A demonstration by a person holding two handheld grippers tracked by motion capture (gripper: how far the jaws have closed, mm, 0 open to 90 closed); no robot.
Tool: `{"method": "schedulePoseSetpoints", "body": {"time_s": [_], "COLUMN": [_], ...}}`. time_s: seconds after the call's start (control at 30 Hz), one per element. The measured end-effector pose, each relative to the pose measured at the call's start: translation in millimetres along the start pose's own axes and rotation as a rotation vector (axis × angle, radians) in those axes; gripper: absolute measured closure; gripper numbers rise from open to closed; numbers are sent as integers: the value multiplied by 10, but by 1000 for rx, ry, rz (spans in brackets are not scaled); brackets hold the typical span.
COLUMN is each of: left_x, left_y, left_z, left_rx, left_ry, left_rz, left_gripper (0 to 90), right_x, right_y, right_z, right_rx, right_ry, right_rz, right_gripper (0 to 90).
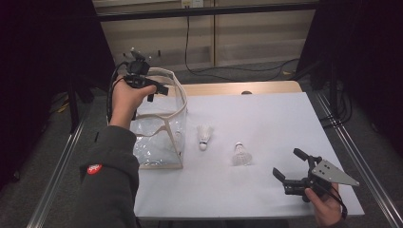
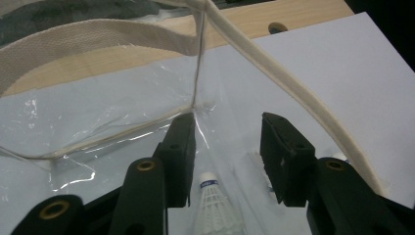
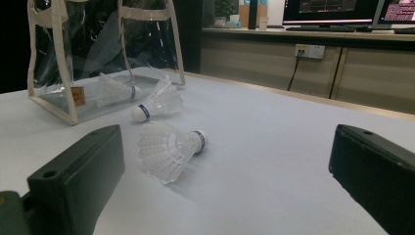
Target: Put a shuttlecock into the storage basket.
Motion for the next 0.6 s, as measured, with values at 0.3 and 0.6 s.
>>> {"method": "schedulePoseSetpoints", "body": {"time_s": [0.3,0.6], "left_x": [57,85], "left_y": [69,176], "left_z": [-25,-51], "left_rx": [-9,-26], "left_ry": [-6,-11], "left_rz": [-31,-77], "left_gripper": [498,433], "right_x": [-2,-2], "right_y": [-9,-12], "right_z": [5,3], "right_rx": [-2,-2], "right_ry": [3,-2], "right_rz": [0,2], "right_gripper": [0,0]}}
Point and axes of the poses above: each handheld gripper's, and its own axes: x roughly backward along the jaws, z roughly out of its top, y roughly to its right, the point moved 3 cm from there along -x, roughly forward along the jaws, and after that the axes turned 5 degrees about x, right-handed, at the moved point
